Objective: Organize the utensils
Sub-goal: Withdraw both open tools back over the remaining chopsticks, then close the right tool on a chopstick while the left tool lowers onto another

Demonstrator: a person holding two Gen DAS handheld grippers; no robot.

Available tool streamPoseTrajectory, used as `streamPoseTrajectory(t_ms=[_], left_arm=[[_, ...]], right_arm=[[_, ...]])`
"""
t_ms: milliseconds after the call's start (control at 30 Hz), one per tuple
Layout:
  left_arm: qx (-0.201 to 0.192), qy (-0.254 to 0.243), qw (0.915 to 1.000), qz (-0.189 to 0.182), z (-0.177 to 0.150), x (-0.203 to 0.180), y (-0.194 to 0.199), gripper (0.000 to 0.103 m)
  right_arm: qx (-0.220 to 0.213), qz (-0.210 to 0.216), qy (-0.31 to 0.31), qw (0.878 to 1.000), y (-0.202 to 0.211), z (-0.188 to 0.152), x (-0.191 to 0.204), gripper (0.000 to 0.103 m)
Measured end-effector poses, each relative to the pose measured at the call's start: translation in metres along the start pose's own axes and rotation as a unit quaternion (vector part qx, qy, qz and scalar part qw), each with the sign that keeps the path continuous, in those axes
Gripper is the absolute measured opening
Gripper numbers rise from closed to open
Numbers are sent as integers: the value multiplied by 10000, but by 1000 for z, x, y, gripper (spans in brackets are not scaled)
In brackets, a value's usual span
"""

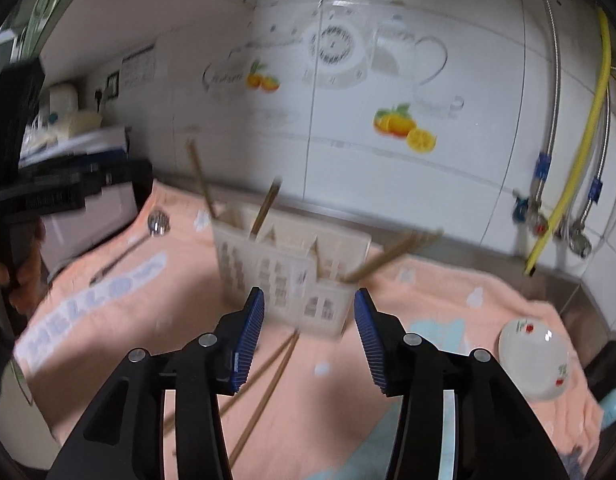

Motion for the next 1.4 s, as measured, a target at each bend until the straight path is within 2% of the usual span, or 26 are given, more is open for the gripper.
streamPoseTrajectory(t_ms=[267,433,600,800,967,1400], left_arm=[[217,149,9993,269,-54,15,20,92],[330,221,9986,346,-80,19,30,96],[452,279,9976,444,-98,22,33,98],[586,459,9960,496,-117,29,34,98],[652,535,9950,536,-126,34,36,98],[843,653,9930,499,-147,36,33,98]], right_arm=[[562,187,-215,9980,-7,-78,30,45],[918,227,-399,9947,-15,-125,47,41],[1153,347,-652,9906,-22,-152,59,34],[1295,450,-770,9876,-29,-164,72,23],[1373,441,-895,9855,-35,-168,71,17],[1622,414,-1045,9803,-46,-180,70,10]])
Point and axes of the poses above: each gripper's, at about its wrist camera, not at the fingertips, and y roughly against the way its jaws point, x to its left, z to its top, the point moved 10 cm from there along -y, roughly the way its jaws point
